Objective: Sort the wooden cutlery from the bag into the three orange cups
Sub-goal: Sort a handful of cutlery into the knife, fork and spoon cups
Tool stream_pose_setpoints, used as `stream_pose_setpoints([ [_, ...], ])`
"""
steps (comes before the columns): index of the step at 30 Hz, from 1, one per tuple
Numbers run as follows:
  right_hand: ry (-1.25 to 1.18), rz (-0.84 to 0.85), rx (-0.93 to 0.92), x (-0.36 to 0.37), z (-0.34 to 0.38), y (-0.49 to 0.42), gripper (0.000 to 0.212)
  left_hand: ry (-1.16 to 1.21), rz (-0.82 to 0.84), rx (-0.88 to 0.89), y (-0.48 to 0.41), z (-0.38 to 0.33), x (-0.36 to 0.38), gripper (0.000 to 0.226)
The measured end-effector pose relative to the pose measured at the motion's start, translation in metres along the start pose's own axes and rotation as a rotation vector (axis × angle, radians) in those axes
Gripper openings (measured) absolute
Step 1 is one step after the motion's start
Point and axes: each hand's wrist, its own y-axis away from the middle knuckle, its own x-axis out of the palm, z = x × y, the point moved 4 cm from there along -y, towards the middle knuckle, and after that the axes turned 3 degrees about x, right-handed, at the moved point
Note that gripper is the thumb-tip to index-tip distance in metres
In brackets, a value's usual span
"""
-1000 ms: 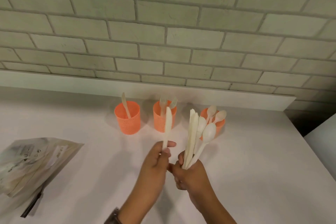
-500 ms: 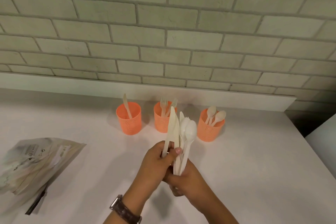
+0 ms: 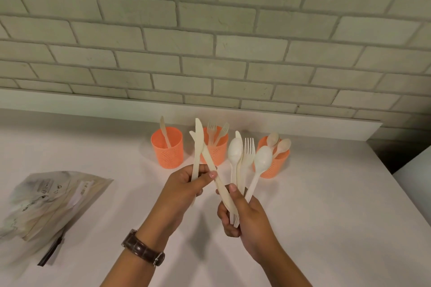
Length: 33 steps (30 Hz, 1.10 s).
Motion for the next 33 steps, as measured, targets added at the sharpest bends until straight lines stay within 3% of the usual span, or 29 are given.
stream_pose_setpoints([
  [8, 0.048, -0.039, -0.044, -0.002, 0.000, -0.003, 0.042, -0.142, -0.010, 0.117, -0.004, -0.006, -0.002, 0.010],
  [13, 0.068, -0.049, -0.066, -0.005, 0.000, -0.006, 0.035, -0.209, 0.108, 0.101, -0.002, -0.003, 0.002, 0.012],
  [20, 0.087, -0.077, -0.043, -0.006, 0.000, -0.006, 0.020, -0.248, 0.120, 0.038, -0.005, 0.003, -0.002, 0.020],
  [24, 0.109, -0.079, 0.002, -0.006, -0.005, -0.010, 0.021, -0.202, 0.189, -0.002, -0.001, 0.001, 0.002, 0.010],
  [29, 0.049, -0.135, 0.067, -0.013, -0.008, -0.011, 0.027, -0.171, 0.223, -0.090, -0.003, 0.009, -0.004, 0.016],
  [33, -0.090, -0.117, 0.142, -0.018, -0.007, -0.012, 0.021, 0.096, 0.162, -0.159, -0.004, 0.011, -0.008, 0.020],
])
